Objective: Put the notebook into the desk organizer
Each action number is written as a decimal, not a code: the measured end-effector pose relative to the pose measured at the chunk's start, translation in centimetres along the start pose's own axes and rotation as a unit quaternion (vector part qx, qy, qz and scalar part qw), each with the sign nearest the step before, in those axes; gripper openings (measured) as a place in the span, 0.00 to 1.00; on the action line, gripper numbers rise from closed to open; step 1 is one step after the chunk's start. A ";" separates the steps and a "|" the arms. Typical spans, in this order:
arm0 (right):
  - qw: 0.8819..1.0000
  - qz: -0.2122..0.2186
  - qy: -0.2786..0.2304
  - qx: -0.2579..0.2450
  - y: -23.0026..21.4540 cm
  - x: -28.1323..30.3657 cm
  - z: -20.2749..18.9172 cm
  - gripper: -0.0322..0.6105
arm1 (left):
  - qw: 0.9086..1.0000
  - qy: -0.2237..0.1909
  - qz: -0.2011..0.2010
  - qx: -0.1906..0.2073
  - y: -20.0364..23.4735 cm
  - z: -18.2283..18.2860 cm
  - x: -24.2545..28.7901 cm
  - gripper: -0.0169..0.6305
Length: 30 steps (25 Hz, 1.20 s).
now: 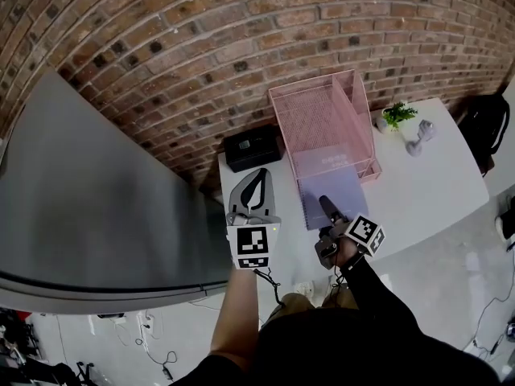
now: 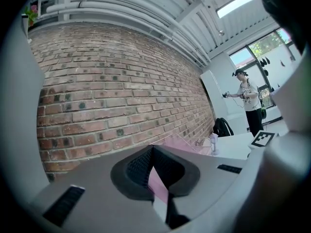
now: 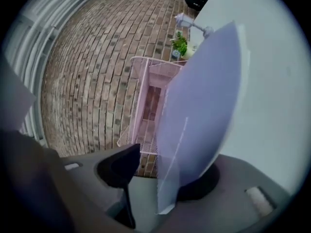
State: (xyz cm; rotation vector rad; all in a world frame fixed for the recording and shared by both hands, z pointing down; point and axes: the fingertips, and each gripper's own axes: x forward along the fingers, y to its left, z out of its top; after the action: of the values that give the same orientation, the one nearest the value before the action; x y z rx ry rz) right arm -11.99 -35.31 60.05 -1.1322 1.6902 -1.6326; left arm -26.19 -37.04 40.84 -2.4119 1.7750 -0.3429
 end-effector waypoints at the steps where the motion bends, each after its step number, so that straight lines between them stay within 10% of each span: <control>1: 1.000 0.009 0.015 -0.014 0.4 0.2 0.0 0.40 | 1.000 0.000 -0.001 -0.001 0.0 -0.1 0.0 0.04; 5: 0.987 0.054 0.104 -0.111 2.4 0.3 -1.1 0.56 | 1.000 0.004 -0.008 -0.007 -0.4 -0.5 0.0 0.04; 10: 0.935 0.107 0.208 -0.265 4.0 -0.9 -3.4 0.70 | 1.000 0.001 -0.017 -0.008 -1.3 -0.3 0.3 0.04; 25: 0.761 0.042 0.318 -0.564 0.3 -2.5 -5.0 0.70 | 1.000 0.000 -0.010 -0.008 -2.3 0.4 0.6 0.04; 30: 0.742 0.038 0.313 -0.592 0.8 -3.1 -4.4 0.50 | 1.000 0.001 -0.005 -0.010 -2.5 0.5 0.6 0.04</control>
State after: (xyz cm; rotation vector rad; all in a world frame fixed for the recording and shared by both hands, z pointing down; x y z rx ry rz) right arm -14.26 -30.40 59.30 -0.9361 3.3942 -0.7340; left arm -23.58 -36.86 40.97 -2.4355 1.7750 -0.3295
